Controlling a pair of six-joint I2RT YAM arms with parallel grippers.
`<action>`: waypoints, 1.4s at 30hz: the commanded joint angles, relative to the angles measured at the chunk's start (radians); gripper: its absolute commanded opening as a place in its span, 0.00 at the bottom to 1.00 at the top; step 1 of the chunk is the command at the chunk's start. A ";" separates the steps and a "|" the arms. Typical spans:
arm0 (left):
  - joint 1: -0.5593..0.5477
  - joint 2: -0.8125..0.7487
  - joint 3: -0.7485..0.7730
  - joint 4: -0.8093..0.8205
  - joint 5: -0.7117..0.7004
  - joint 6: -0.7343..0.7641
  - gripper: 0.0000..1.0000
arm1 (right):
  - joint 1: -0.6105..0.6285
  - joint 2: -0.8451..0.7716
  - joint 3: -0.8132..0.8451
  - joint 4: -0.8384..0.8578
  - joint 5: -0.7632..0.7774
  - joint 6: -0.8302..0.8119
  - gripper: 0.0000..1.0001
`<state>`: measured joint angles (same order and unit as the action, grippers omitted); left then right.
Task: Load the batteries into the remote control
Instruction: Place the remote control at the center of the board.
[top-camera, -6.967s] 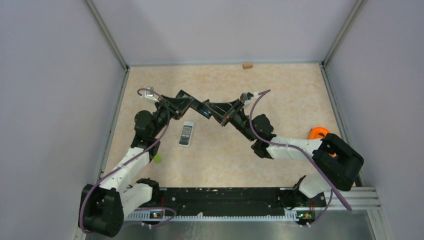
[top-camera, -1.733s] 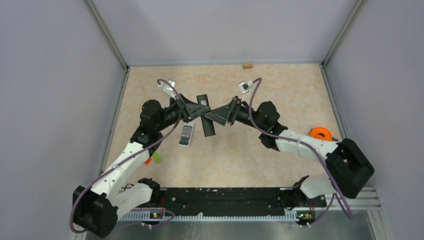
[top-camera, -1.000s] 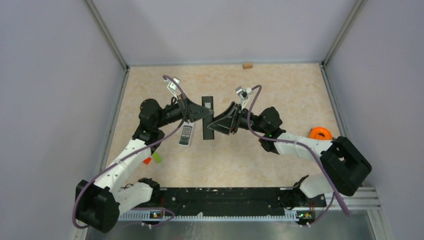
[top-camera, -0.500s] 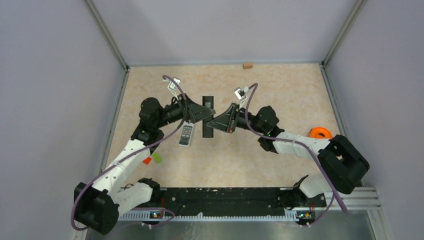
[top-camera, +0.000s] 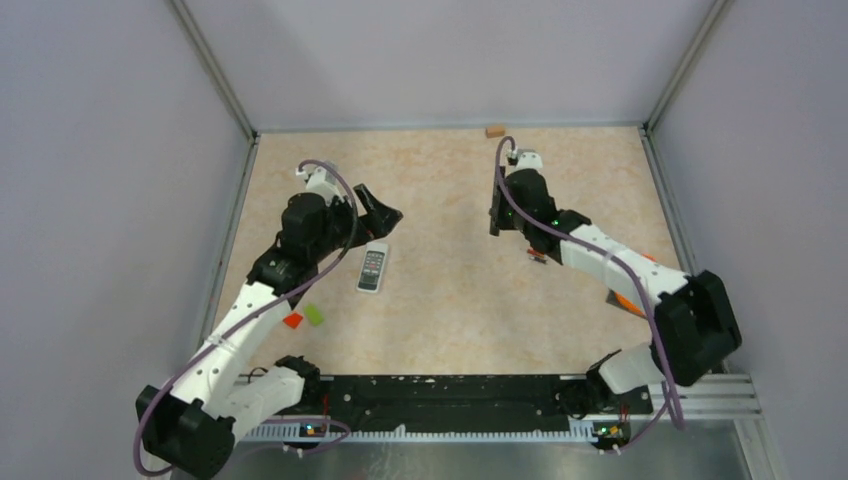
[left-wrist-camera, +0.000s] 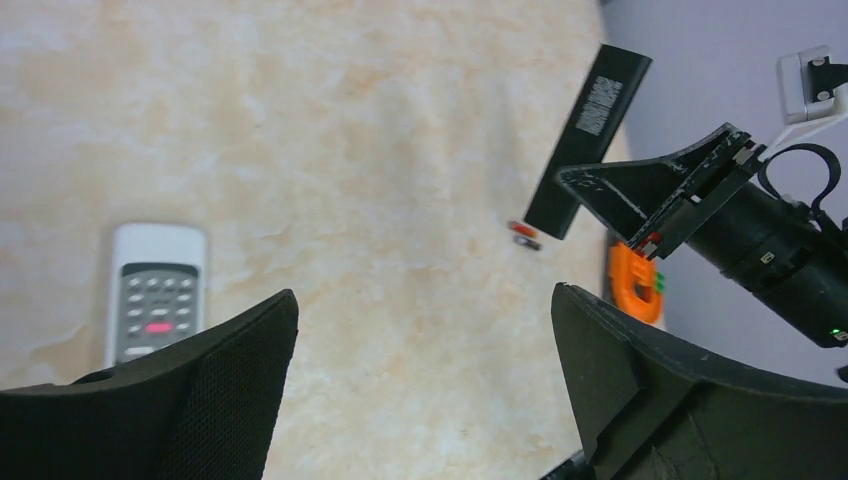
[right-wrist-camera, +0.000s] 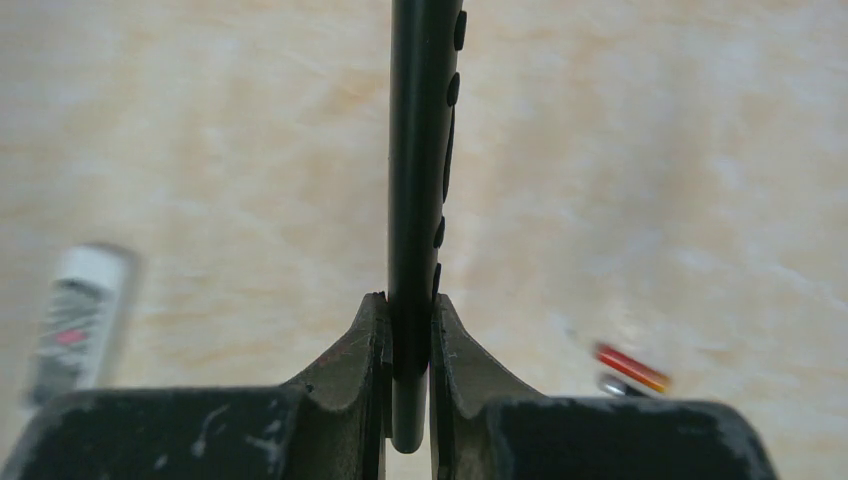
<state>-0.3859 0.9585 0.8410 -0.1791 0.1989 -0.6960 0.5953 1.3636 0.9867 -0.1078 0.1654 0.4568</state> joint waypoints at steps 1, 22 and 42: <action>0.006 0.037 0.046 -0.146 -0.207 0.042 0.99 | -0.051 0.173 0.108 -0.285 0.361 -0.146 0.00; 0.045 0.264 0.057 -0.289 -0.380 0.016 0.99 | -0.146 0.639 0.366 -0.242 0.472 -0.237 0.17; 0.047 0.496 0.117 -0.355 -0.477 0.023 0.99 | -0.160 0.381 0.253 -0.213 0.002 -0.140 0.72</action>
<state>-0.3420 1.4158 0.9119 -0.5537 -0.2379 -0.6777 0.4538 1.8950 1.2987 -0.3580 0.3344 0.2745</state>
